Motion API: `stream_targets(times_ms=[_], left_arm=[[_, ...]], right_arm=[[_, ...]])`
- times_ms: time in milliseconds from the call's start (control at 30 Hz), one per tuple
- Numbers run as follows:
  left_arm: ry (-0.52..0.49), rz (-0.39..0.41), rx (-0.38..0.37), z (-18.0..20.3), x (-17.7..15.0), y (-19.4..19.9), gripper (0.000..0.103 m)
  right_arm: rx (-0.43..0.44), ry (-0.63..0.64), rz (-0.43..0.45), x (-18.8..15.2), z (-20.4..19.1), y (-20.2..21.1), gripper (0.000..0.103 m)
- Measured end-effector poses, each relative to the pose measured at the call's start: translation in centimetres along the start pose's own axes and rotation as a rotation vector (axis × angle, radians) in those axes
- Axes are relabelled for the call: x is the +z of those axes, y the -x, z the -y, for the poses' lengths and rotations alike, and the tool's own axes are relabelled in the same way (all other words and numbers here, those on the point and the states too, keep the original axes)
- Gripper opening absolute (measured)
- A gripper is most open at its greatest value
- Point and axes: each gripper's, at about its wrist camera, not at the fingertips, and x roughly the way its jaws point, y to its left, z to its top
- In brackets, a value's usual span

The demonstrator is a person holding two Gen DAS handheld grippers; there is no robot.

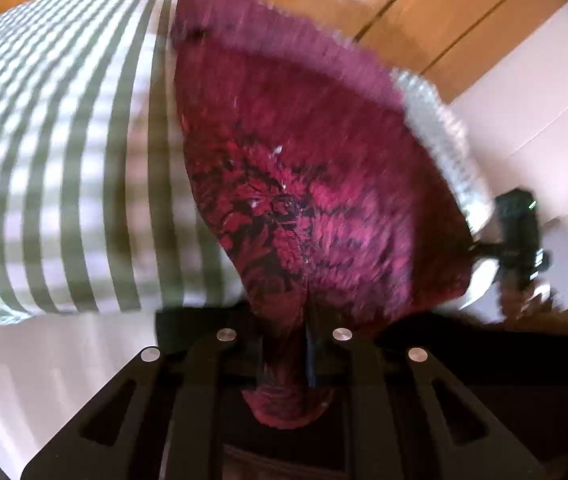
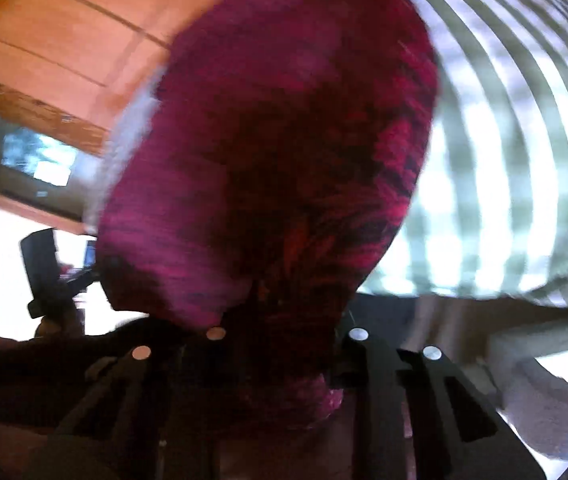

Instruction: Fold small clothes

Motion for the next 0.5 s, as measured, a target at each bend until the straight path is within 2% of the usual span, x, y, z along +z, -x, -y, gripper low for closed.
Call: stream_targets(times_ms=[100,233,367,500], left_arm=[[0.052,0.095,-0.095,-0.1,2.2,2.2,0.013],[0.119,0.176,-0.186,-0.7,5.9,2.4,0.013],[0.178,0.212,-0.229,-1.6,9.7,1.3,0.013],[0.244,0.221,-0.185,-2.7,14.5,-1.0,0.013]], right_arm=[[0.132,-0.007,0.101,2.0,-1.6,1.7,0.022],[0.217,-0.053,0.211,4.9,-2.0,2.5,0.022],[0.227,-0.146,0.338,8.5,-0.5,3.5,0.022],[0.141,-0.25,0.423,12.2,1.9,4.0,0.022]])
